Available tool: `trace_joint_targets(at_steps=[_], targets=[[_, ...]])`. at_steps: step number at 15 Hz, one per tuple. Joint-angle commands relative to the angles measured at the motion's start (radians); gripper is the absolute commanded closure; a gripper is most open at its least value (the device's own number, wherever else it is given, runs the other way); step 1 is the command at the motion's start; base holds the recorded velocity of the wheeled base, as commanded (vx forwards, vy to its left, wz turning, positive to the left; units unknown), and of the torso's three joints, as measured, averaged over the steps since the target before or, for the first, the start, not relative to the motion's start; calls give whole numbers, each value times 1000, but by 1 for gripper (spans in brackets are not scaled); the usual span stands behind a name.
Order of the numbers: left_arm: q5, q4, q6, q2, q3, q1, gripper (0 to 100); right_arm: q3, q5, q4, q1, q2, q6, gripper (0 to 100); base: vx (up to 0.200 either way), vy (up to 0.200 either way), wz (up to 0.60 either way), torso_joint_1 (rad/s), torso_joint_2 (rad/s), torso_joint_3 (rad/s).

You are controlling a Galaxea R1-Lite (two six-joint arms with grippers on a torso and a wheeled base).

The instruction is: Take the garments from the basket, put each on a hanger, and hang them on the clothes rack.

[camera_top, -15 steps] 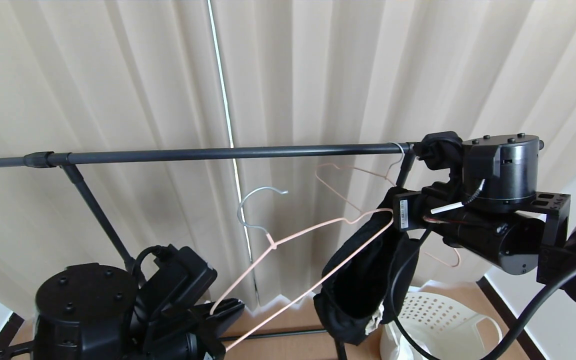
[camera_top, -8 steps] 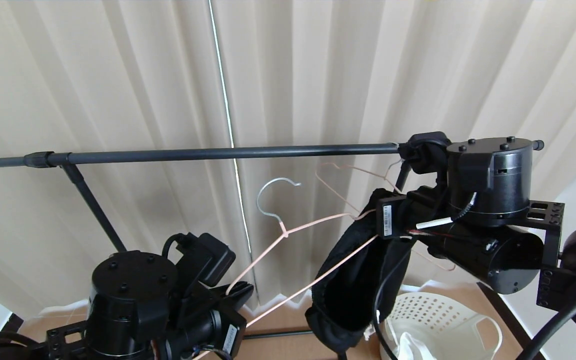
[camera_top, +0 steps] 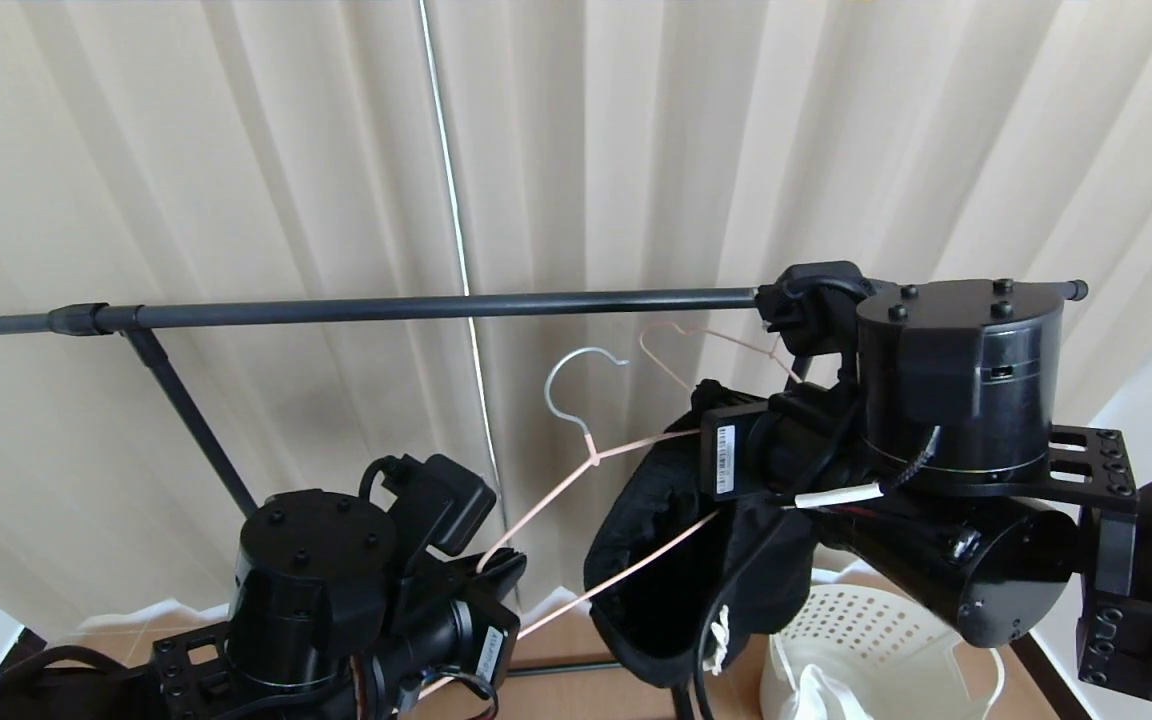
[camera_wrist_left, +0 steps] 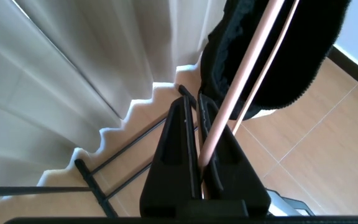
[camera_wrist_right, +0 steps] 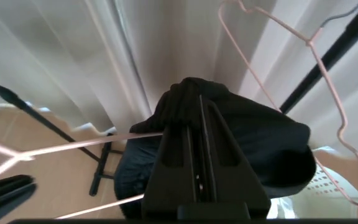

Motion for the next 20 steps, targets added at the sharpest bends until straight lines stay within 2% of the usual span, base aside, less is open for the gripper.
trace_joint_targets(at_steps=[1,6,9,12,13,20], targets=[[0,0,0,15,-3,0,100,-25,-2,-1,59,3,12,100,0,0,0,0,0,0],[0,-2,0,15,2,-9,100,-83,-35,-1,188,56,20,100,0,0,0,0,0,0],[0,-40,0,9,23,-9,100,-98,-83,-2,188,64,31,100,0,0,0,0,0,0],[-2,-123,6,-4,64,-6,100,-97,-88,-2,188,44,32,100,0,0,0,0,0,0],[-2,-129,6,-8,74,-6,100,-97,-88,-2,188,46,32,0,0,0,0,0,0,0],[-5,-131,9,-74,120,-6,100,-91,-89,-22,177,38,29,0,0,0,0,0,0,0]])
